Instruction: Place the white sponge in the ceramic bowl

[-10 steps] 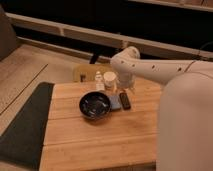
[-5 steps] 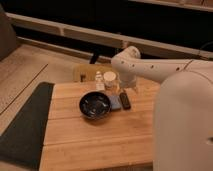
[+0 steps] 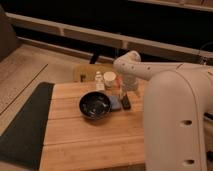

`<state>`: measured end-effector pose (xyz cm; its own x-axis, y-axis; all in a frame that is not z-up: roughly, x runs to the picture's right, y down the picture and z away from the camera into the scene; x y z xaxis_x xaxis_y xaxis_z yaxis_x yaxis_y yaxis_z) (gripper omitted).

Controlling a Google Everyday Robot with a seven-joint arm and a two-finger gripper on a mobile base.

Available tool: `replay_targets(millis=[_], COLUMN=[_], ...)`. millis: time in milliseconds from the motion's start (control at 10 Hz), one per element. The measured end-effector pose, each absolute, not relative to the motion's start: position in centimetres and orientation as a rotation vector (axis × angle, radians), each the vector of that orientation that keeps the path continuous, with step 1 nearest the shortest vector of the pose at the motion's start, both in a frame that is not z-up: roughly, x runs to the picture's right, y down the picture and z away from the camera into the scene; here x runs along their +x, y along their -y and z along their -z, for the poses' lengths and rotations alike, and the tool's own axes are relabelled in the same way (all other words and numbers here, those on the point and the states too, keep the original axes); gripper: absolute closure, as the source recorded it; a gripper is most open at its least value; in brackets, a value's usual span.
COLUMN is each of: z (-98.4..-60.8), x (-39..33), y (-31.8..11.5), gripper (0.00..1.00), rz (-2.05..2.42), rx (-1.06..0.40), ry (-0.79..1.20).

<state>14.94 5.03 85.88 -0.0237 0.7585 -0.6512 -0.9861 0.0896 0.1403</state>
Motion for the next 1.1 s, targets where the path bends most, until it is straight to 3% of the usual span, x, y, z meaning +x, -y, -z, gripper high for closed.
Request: replay_targets(millis=[1100], z=[-92.1], x=[10.6], y=[-4.9], gripper=[0.35], rz=[-1.29], rx=[-0.597], ry=[-0.594])
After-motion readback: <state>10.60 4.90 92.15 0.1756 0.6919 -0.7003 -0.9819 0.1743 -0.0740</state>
